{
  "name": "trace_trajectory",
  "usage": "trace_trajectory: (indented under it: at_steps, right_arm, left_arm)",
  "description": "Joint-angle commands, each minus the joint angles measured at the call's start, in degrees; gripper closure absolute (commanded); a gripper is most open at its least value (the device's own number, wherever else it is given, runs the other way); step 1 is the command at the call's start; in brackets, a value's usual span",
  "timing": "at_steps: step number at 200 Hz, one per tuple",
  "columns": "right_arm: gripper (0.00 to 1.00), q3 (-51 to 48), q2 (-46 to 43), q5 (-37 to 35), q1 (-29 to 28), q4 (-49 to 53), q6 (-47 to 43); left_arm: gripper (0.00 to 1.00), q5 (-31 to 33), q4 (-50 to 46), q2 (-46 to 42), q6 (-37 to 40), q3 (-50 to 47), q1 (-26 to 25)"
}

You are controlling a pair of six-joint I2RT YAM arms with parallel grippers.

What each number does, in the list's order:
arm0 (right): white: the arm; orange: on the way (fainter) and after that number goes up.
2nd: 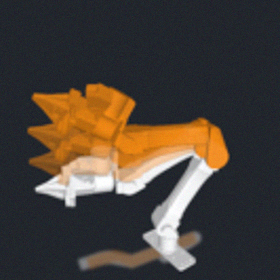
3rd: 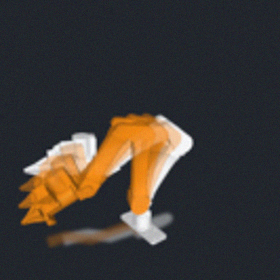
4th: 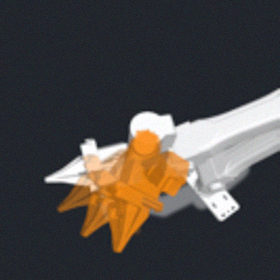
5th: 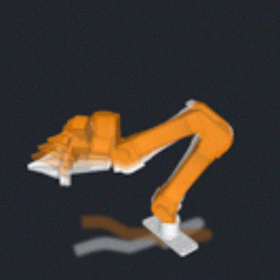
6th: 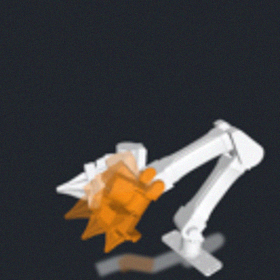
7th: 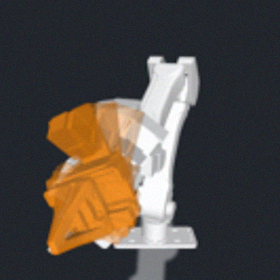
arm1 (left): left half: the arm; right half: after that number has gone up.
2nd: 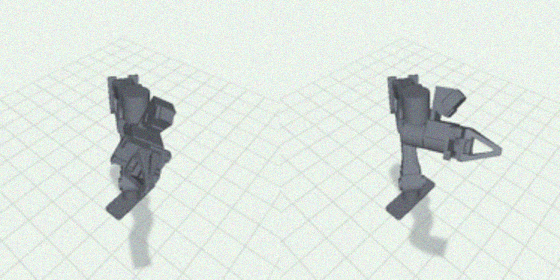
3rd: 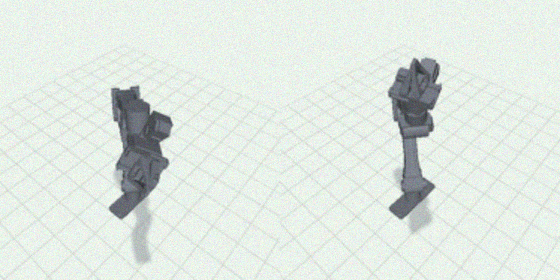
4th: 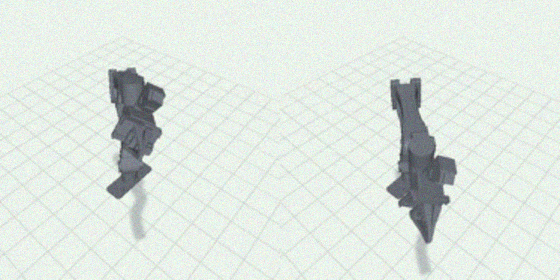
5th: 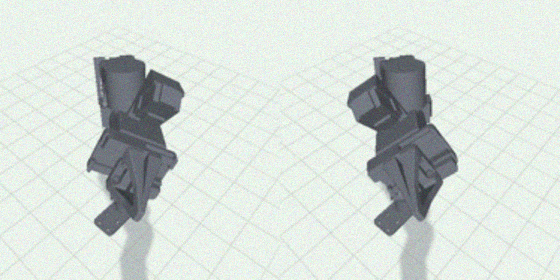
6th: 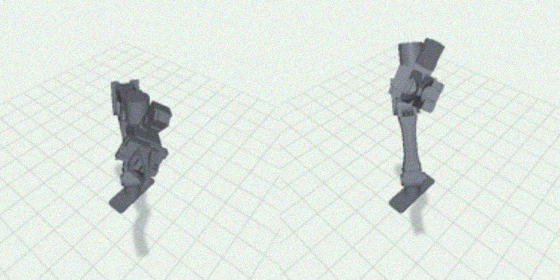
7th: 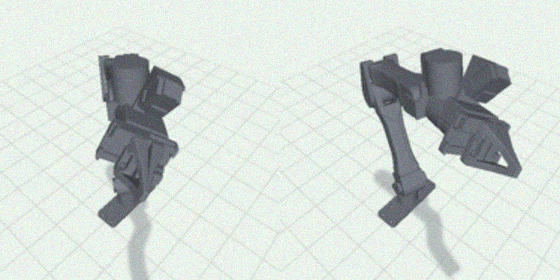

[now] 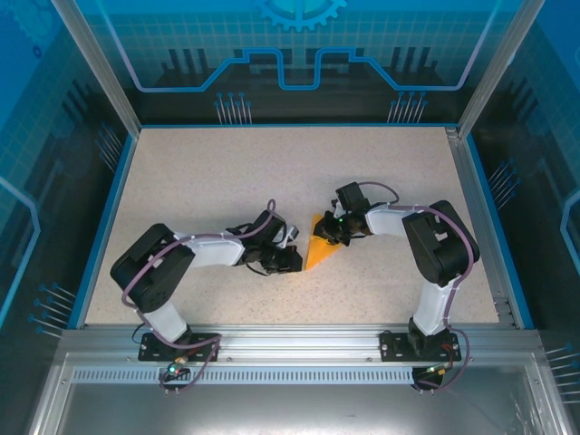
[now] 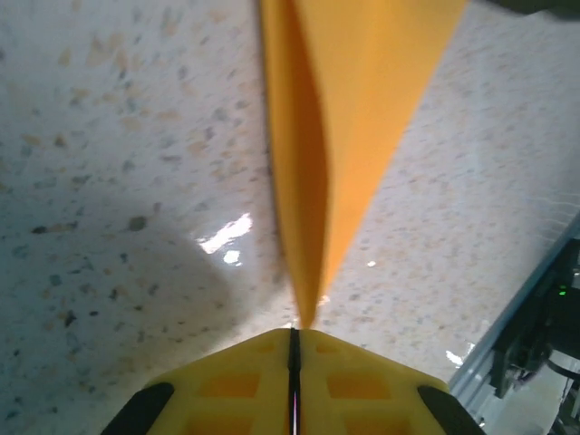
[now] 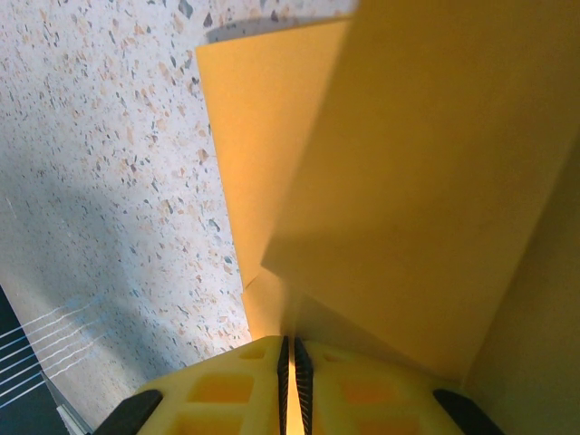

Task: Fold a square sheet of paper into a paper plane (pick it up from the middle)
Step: Fourth fold the wing at the center of the table.

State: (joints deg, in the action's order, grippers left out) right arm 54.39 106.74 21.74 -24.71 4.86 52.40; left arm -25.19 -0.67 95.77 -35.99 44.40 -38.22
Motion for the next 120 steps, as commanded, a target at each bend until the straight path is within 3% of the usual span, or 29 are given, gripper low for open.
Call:
trace_trajectory:
  at_steps: [1, 23, 94, 120]
  right_arm:
    - [0.84, -2.45, 4.49, -6.7, 0.01, 6.61, -0.88]
    - [0.84, -2.36, 4.36, -6.64, 0.03, 6.57, -0.9]
    - [0.84, -2.27, 4.69, -6.44, 0.0, 6.56, -0.88]
    - [0.84, -2.27, 4.57, -6.56, 0.0, 6.8, -0.98]
  left_arm:
    - [0.91, 1.82, 0.39, -3.9, -0.85, 1.05, -0.12]
    - [0.87, 0.99, 3.64, -3.94, -2.21, 2.29, -0.08]
    - [0.83, -4.58, 10.6, 8.48, -8.94, 6.31, -0.25]
    - [0.82, -3.47, 8.73, 10.46, -9.05, 5.74, -0.34]
